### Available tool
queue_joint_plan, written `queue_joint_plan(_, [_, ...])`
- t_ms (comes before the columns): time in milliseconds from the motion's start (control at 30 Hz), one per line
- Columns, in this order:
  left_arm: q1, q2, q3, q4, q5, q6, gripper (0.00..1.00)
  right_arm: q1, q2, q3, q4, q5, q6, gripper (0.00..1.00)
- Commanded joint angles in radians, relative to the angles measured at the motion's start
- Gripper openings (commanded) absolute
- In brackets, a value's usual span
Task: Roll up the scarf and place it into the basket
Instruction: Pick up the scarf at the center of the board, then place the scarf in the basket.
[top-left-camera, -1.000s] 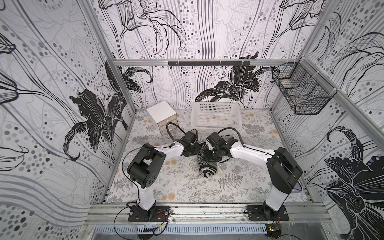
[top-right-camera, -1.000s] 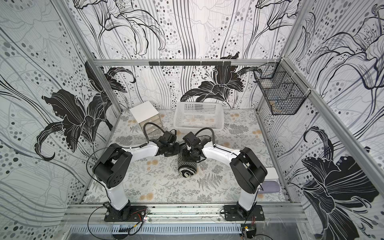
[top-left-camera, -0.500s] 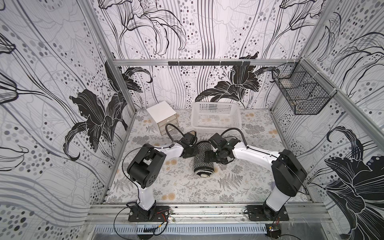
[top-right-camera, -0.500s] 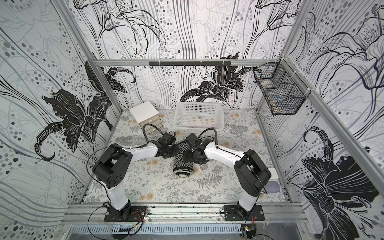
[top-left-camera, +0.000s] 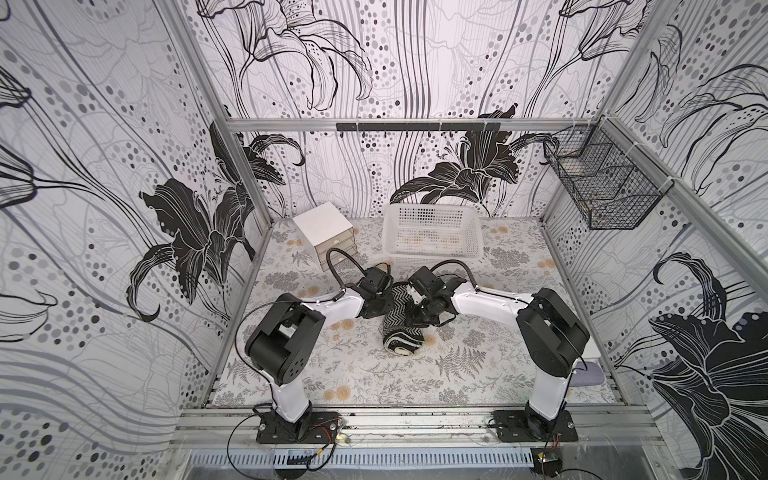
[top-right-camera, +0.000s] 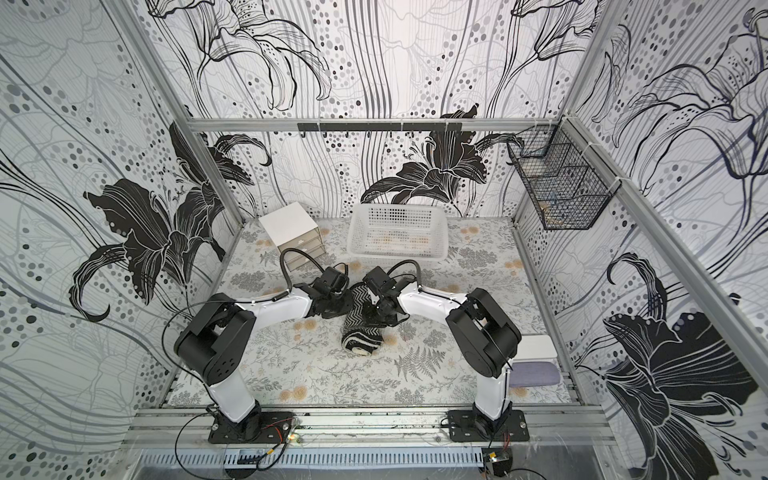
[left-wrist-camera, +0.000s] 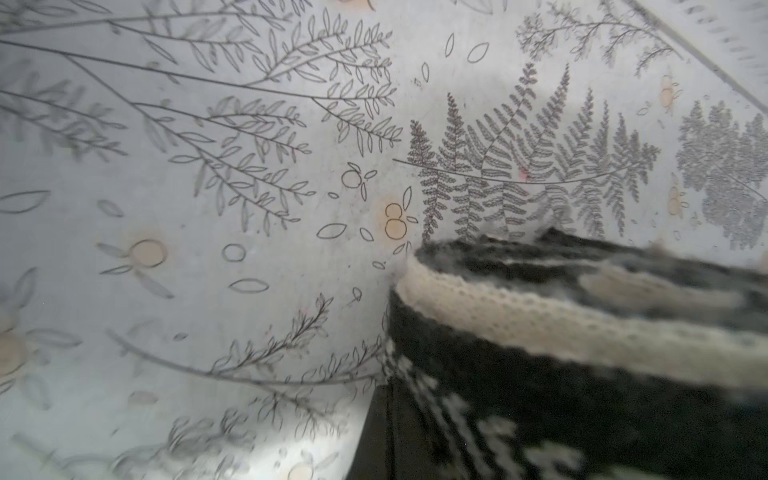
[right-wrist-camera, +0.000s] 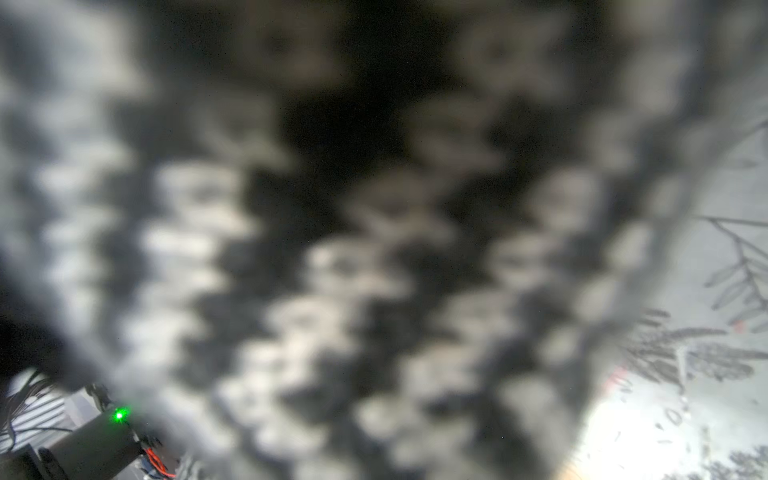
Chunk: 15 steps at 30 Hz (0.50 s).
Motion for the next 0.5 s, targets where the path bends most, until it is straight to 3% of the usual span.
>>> queue_joint_plan(0, [0.021, -0.175, 0.012, -0.110, -0.039, 0.021, 0.36, -0.008, -0.087, 0.085, -0.104, 0.000, -0.088, 0.00])
queue_joint_plan(33, [0.033, -0.227, 0.016, -0.147, -0.054, 0.032, 0.48, -0.016, -0.110, 0.128, -0.145, 0.003, -0.108, 0.00])
queue_joint_plan(133, [0.073, -0.337, 0.042, -0.250, -0.088, 0.059, 0.62, -0.088, -0.131, 0.268, -0.232, -0.020, -0.160, 0.00])
queue_joint_plan(300, [0.118, -0.407, 0.074, -0.325, -0.103, 0.081, 0.63, -0.280, 0.022, 0.655, -0.366, -0.104, -0.254, 0.00])
queue_joint_plan(467, [0.128, -0.392, 0.066, -0.333, -0.105, 0.072, 0.63, -0.406, 0.341, 1.197, -0.567, -0.135, -0.301, 0.00])
